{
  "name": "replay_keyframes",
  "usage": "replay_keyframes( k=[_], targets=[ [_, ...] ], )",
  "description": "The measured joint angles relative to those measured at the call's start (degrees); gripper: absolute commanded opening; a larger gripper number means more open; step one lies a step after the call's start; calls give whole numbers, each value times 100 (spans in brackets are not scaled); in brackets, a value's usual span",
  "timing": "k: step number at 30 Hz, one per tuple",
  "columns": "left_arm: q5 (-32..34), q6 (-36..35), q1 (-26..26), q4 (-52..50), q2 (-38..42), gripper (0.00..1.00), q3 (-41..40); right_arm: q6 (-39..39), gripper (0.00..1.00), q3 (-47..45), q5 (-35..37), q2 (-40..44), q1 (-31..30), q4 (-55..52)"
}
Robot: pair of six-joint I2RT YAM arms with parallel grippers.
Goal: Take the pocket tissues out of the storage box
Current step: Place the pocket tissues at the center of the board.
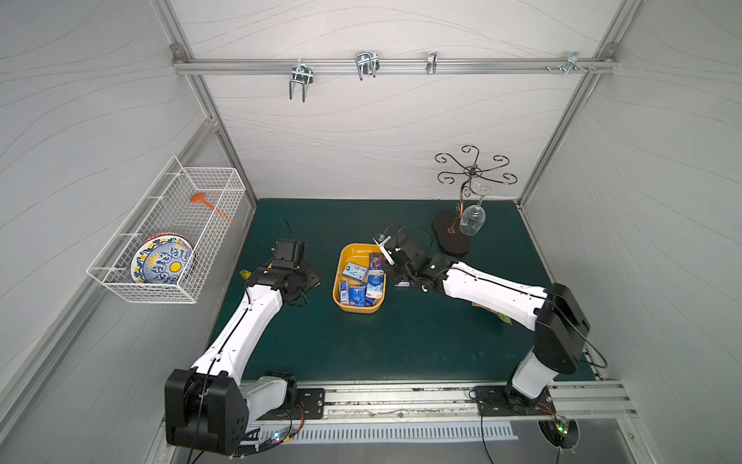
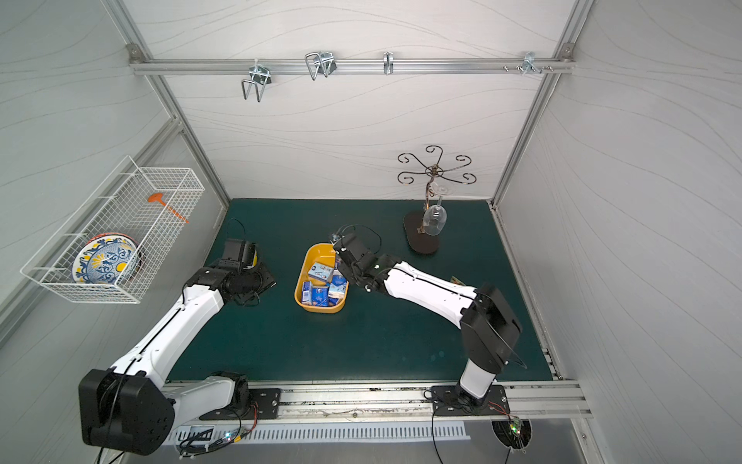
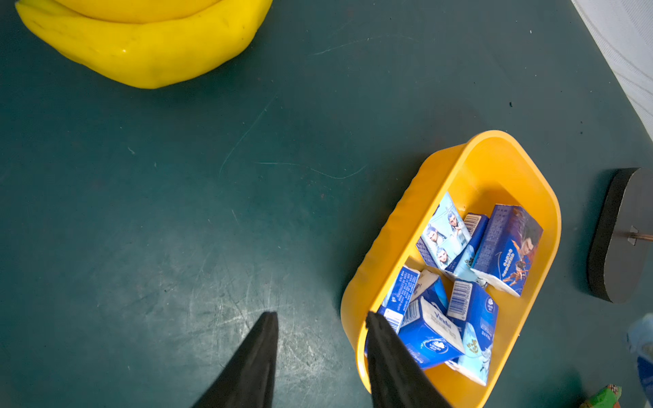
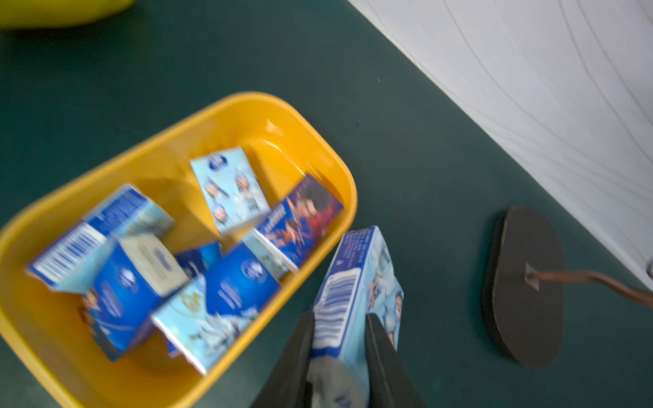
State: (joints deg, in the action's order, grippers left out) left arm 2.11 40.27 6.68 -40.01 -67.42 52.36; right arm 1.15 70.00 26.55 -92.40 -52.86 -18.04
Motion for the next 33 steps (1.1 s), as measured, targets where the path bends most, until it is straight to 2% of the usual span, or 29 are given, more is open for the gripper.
replay_keyframes(
  k=[5, 12, 16, 21, 25, 33],
  targets=[
    [33, -24, 11, 2, 0, 44, 13, -549, 27, -1104, 59, 599, 323, -94],
    [221, -61, 243, 0, -55, 44, 94, -835, 29, -1690, 2, 457, 293, 57],
    [245, -63, 321, 55, -120, 44, 122, -868, 33, -1768, 28, 210, 214, 98],
    [271, -63, 326, 72, -138, 44, 133, -949, 48, -1768, 46, 160, 72, 98],
    [380, -70, 326, 76, -136, 44, 184, -1082, 55, -1768, 17, 190, 31, 46],
    [470, -85, 326, 87, -46, 44, 308, -1486, 59, -1805, -466, 909, 181, -229]
  ],
)
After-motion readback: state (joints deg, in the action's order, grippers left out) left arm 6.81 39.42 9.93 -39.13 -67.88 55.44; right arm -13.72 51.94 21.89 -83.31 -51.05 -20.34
